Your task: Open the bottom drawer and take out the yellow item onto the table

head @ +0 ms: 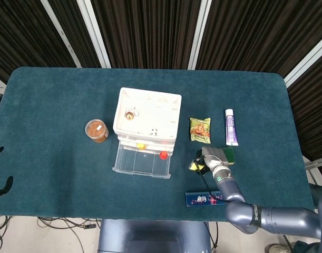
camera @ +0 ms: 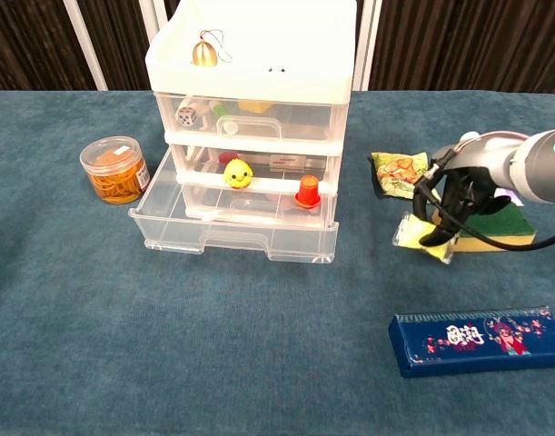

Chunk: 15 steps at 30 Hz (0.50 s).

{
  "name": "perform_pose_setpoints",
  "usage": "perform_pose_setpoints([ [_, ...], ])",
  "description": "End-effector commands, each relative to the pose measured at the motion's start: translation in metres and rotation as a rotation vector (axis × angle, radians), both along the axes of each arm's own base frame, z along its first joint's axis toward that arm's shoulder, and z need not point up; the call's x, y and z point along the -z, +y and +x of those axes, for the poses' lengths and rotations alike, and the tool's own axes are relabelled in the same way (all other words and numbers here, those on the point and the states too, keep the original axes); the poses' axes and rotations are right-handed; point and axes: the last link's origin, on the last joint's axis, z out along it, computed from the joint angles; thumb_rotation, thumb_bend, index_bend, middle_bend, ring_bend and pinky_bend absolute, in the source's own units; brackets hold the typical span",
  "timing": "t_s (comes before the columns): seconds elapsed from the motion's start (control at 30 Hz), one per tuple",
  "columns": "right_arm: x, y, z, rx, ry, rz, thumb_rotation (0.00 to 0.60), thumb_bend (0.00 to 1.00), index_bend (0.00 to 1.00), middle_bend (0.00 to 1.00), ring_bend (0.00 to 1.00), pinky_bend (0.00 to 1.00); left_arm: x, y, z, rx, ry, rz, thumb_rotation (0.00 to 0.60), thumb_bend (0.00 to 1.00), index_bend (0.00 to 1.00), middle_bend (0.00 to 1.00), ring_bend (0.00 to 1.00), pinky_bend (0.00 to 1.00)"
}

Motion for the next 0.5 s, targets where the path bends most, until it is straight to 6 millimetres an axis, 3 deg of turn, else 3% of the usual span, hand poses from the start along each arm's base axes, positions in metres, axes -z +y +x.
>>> perform_pose_setpoints([
  [0.03, 0.003, 0.001, 0.000, 0.000, 0.016, 0.024, 0.600, 0.27, 0.54, 1.00, 1.00, 1.00, 0.000, 0.000, 0.000, 0.000, 0.000, 0.000, 0.600, 0.41, 0.05, 0.00, 0.00, 0.00],
  [0.13, 0.002, 0.001, 0.002, -0.006, 0.030, 0.035, 0.600, 0.08, 0.36, 1.00, 1.00, 1.00, 0.000, 0.000, 0.000, 0.000, 0.000, -0.002, 0.600, 0.42, 0.05, 0.00, 0.00, 0.00],
  [0.2, 0.001, 0.002, 0.003, -0.010, 0.034, 0.038, 0.600, 0.02, 0.28, 1.00, 1.00, 1.00, 0.000, 0.000, 0.000, 0.000, 0.000, -0.004, 0.600, 0.42, 0.05, 0.00, 0.00, 0.00],
  [0.33, -0.005, 0.004, 0.004, -0.010, 0.037, 0.046, 0.600, 0.00, 0.21, 1.00, 1.00, 1.00, 0.000, 0.000, 0.000, 0.000, 0.002, -0.006, 0.600, 0.42, 0.05, 0.00, 0.00, 0.00],
  [0.5, -0.021, 0.003, 0.006, 0.003, 0.005, 0.003, 0.600, 0.08, 0.20, 0.95, 1.00, 1.00, 0.000, 0.000, 0.000, 0.001, 0.005, -0.008, 0.600, 0.42, 0.05, 0.00, 0.00, 0.00],
])
